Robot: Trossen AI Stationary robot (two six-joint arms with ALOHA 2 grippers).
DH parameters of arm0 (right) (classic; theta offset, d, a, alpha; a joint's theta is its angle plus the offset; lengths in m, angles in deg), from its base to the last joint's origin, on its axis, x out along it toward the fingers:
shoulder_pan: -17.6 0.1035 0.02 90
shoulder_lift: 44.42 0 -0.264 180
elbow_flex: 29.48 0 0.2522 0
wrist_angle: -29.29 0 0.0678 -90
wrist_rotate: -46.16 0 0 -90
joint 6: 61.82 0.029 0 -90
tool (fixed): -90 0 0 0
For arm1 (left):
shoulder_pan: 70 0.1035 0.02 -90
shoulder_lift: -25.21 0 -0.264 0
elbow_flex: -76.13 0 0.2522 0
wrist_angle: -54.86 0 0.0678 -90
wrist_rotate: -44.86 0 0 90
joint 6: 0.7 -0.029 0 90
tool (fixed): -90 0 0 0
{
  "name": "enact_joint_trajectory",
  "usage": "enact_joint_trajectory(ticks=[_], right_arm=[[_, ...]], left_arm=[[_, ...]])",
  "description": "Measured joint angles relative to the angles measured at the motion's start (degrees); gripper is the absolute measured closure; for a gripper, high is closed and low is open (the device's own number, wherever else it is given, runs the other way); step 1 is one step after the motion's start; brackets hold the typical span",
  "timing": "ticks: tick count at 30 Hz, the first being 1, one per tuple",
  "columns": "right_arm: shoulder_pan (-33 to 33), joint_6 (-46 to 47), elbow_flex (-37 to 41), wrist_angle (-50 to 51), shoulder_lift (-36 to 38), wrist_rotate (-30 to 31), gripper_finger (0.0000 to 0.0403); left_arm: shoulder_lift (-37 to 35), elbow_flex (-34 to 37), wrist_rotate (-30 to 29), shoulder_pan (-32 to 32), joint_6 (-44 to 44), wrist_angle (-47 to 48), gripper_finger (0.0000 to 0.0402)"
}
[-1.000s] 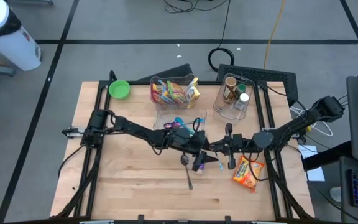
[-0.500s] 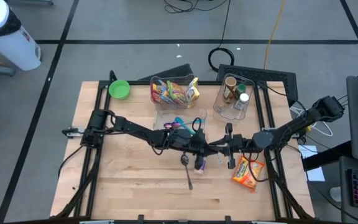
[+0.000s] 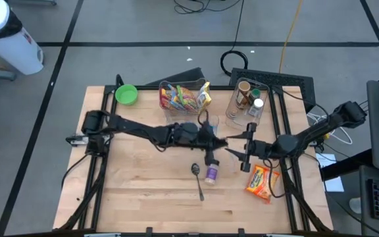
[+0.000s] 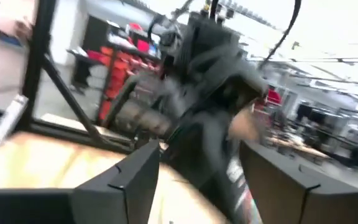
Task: Pick & Place Food Item
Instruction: Put the blue white spoon into the bottom transparent bin
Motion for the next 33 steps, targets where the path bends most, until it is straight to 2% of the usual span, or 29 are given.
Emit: enact_joint_trajectory(ticks=[3, 6, 16, 21, 27, 33], right_arm=[[0.1, -2.4, 0.0, 2.1, 1.5, 1.2, 0.0187], [0.1, -4.0, 0.0, 4.2, 1.3, 6.0, 0.0172], [-2.8, -7.9, 0.0, 2.0, -4.6, 21.0, 0.0174], [-6.1, -7.9, 0.0, 0.1, -6.2, 22.5, 0.0185], [-8.3, -7.8, 0.0, -1.0, -6.9, 22.4, 0.0213], [-8.3, -9.0, 0.0, -1.2, -6.9, 22.4, 0.0288]], left_arm=[[-3.7, 0.0, -4.9, 1.5, -1.1, 4.5, 0.0399], [-6.3, 0.0, -8.3, 2.7, -1.0, 5.4, 0.0399], [-6.2, 0.0, -8.7, 3.4, 3.1, -0.1, 0.04], [-6.2, 0.0, -10.3, 3.0, 4.1, -1.5, 0.04], [-6.2, 0.0, -12.8, 2.9, 3.5, -3.2, 0.04], [-6.2, 0.0, -16.6, 3.0, 2.4, -3.1, 0.04]])
